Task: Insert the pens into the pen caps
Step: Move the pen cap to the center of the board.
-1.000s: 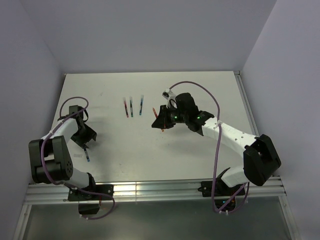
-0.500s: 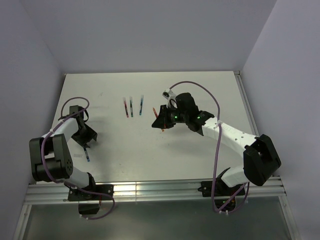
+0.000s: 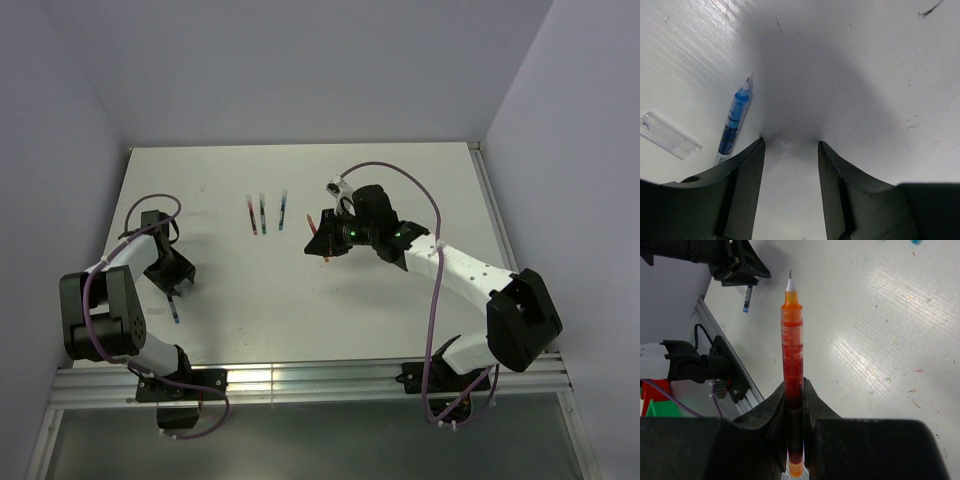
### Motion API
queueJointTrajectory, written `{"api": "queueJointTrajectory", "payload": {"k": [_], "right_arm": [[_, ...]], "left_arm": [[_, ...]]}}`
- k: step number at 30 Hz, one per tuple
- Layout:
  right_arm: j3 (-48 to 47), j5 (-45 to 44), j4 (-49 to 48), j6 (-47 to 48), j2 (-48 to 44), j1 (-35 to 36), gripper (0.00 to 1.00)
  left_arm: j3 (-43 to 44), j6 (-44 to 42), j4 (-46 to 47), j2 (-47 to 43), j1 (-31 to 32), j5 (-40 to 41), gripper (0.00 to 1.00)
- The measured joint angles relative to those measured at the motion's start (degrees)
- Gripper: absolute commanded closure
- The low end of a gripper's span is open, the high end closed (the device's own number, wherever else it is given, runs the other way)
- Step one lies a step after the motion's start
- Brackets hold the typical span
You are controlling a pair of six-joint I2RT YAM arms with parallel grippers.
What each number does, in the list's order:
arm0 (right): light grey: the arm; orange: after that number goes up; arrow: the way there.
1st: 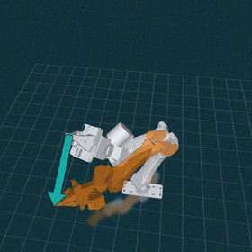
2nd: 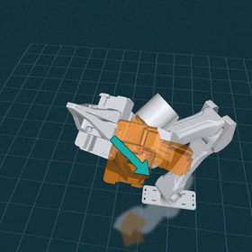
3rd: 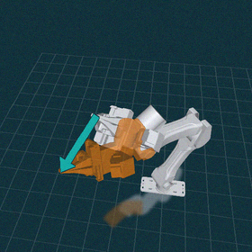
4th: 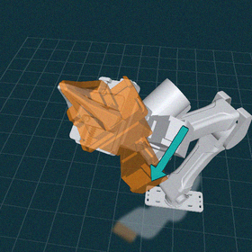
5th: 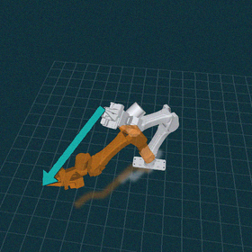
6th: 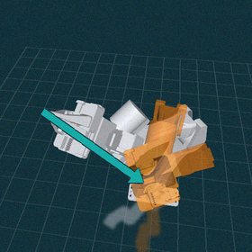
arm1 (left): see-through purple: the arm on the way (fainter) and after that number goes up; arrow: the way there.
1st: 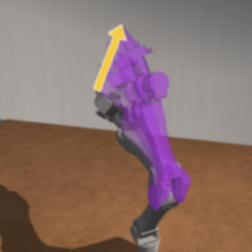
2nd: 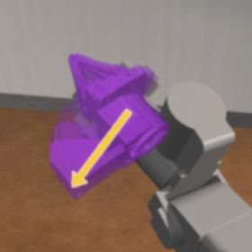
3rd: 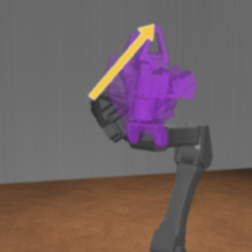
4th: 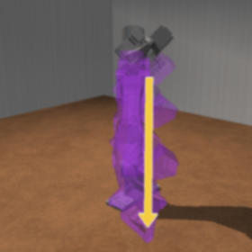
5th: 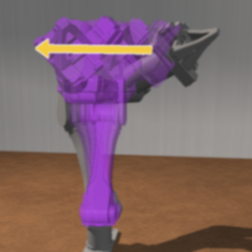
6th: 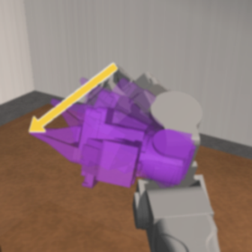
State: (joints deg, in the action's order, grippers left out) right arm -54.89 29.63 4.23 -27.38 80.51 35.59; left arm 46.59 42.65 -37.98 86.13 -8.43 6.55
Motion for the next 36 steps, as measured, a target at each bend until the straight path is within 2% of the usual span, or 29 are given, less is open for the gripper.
{"api": "queueJointTrajectory", "payload": {"k": [17,27,36], "right_arm": [[0.0,0.0,0.0,0.0,0.0,-0.1,1.00],[0.0,0.0,0.0,0.2,0.0,-0.2,1.00],[0.0,0.0,0.0,0.2,0.0,-0.2,1.00]], "left_arm": [[-0.7,3.1,0.5,-0.4,4.6,0.9,0.46],[-0.4,6.8,0.7,-0.3,9.7,1.0,0.46],[0.4,8.9,-0.4,-0.3,6.7,0.6,0.45]]}}
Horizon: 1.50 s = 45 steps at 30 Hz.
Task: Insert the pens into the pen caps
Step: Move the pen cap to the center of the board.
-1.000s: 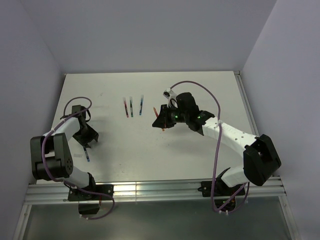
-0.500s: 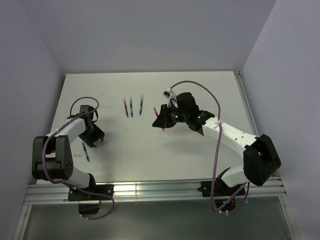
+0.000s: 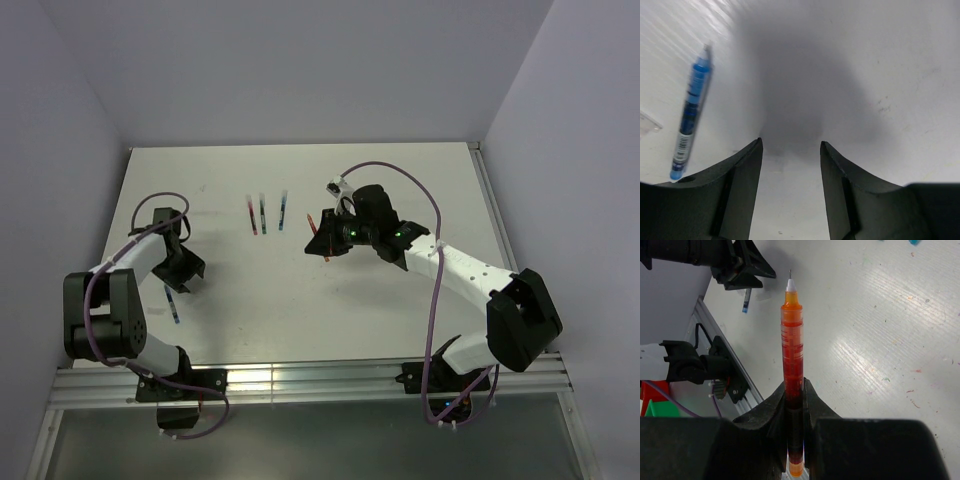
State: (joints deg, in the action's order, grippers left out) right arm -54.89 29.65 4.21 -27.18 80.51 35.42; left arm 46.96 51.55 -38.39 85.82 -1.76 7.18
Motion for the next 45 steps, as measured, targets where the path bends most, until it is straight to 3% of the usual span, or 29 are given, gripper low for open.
{"api": "queueJointTrajectory", "payload": {"k": [8,33,45], "right_arm": [[0.1,0.0,0.0,0.0,-0.1,0.0,1.00],[0.1,0.0,0.0,0.0,-0.8,0.0,1.00],[0.1,0.0,0.1,0.0,-0.8,0.0,1.00]], "left_arm": [[2.0,0.0,-1.6,-1.0,-4.8,0.4,0.47],[-2.1,0.0,-4.0,-2.9,-4.8,0.1,0.47],[-3.6,0.6,-3.1,-2.8,-1.1,-0.3,0.47]]}}
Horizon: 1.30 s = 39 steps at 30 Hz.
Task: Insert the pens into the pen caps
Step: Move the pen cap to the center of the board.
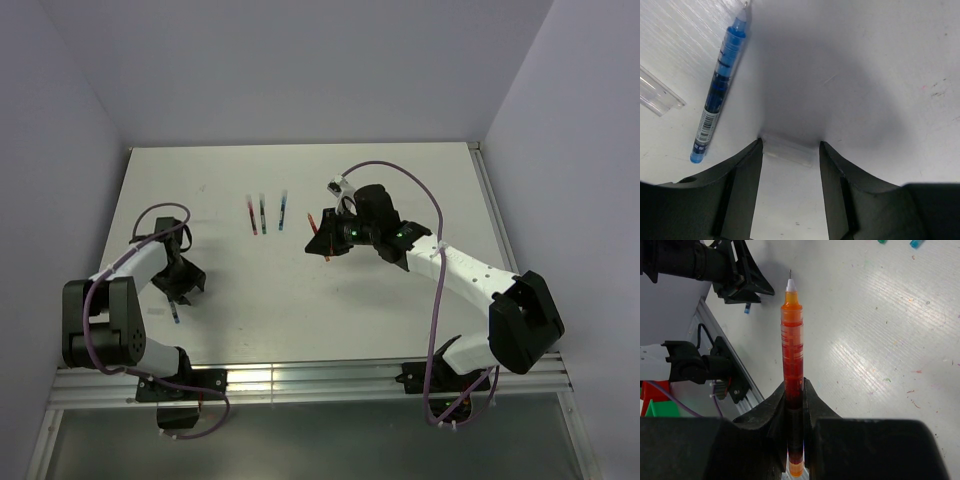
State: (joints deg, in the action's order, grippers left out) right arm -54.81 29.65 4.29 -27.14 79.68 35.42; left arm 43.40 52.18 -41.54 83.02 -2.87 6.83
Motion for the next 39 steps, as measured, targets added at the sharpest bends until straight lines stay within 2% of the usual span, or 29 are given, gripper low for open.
{"api": "queueJointTrajectory", "payload": {"k": [5,19,25,29,31,39], "right_arm": [[0.0,0.0,0.0,0.0,0.0,0.0,1.00],[0.0,0.0,0.1,0.4,-0.1,0.0,1.00],[0.0,0.0,0.1,0.7,-0.1,-0.1,1.00],[0.0,-0.1,0.2,0.9,-0.1,-0.1,1.00],[0.0,-0.1,0.3,1.0,-0.1,-0.1,1.00],[0.0,-0.5,0.9,1.3,-0.1,-0.1,1.00]], "left_arm": [[1.2,0.7,-0.4,1.6,1.6,0.1,0.48],[12.3,2.9,-2.2,13.0,9.7,-1.7,0.49],[15.3,4.9,-2.4,15.7,10.8,-3.1,0.48],[17.2,6.3,-1.9,17.0,11.6,-4.5,0.42],[17.8,7.0,-0.7,17.4,12.2,-5.2,0.38],[18.0,7.3,8.6,17.1,13.8,-8.1,0.36]]}}
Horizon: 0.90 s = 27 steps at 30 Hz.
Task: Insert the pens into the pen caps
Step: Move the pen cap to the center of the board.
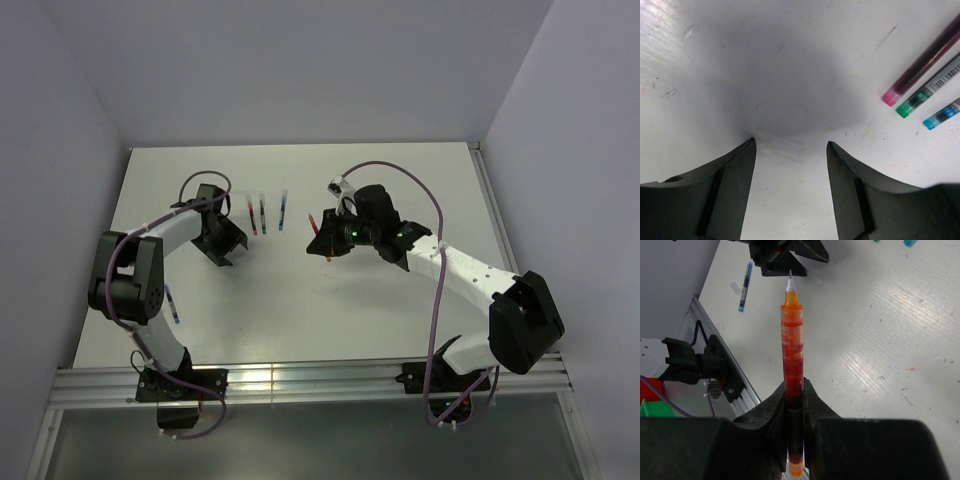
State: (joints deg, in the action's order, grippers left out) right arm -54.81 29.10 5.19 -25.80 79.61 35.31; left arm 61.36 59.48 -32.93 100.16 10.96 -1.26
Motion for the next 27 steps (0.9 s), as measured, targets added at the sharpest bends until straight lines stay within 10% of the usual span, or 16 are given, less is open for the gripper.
{"api": "queueJointTrajectory", "payload": {"k": [27], "right_arm": [[0.0,-1.0,0.1,0.2,-1.9,0.0,1.00]], "left_arm": [[7.0,-19.1,-4.0,1.1,0.6,6.6,0.68]]}}
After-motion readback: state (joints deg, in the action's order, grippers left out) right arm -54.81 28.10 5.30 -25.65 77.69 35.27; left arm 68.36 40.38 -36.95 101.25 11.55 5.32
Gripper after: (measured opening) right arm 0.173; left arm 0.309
